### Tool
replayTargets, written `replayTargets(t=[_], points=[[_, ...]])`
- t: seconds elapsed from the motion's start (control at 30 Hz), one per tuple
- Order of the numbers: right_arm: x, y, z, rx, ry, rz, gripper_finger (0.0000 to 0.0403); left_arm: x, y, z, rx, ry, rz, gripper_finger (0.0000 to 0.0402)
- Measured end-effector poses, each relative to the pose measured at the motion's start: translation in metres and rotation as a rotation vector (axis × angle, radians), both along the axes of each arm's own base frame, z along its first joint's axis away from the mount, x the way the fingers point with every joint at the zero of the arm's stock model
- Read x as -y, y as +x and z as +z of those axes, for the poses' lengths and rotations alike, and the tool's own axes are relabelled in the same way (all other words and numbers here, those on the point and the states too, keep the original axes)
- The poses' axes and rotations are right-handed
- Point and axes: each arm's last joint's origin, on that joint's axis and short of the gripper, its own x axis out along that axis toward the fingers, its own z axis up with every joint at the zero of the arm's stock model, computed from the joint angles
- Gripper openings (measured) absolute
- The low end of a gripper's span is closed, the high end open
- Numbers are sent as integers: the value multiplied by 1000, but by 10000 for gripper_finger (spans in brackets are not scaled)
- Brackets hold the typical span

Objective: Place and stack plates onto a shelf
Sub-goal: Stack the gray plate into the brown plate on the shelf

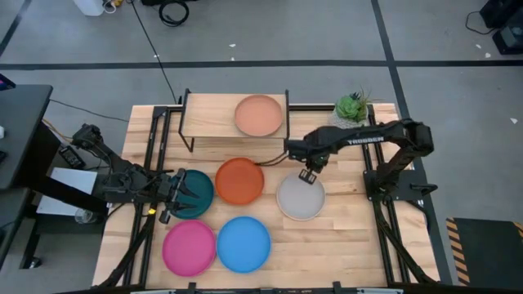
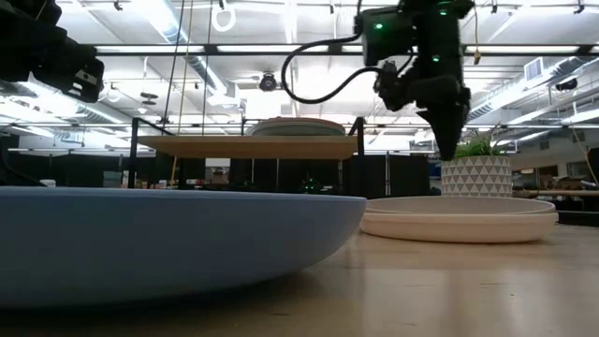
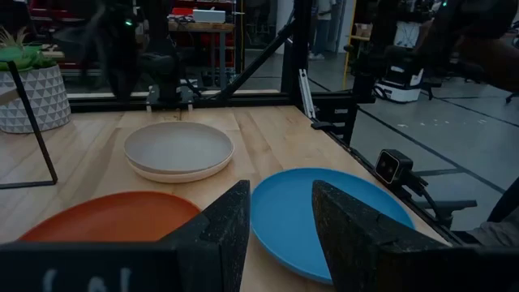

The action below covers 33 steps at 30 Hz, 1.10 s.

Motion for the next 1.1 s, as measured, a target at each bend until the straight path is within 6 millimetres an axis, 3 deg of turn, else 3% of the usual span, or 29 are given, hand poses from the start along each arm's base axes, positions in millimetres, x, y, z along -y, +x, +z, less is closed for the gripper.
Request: replayTargets(t=[0.2,0.4,0.77,1.1], points=[[-17,-9,-21,95,79,-7,50,0,0,0,0,0,0,142],[-20,-11,-38,120,79,-52,50,0,0,0,3,11,0,142],[-21,-13,-40,113,-21,-50,66,0,0,0,7,26,-1,142],[-21,-17,-56,129,-20,-31,90,0,0,0,7,28,-1,142]])
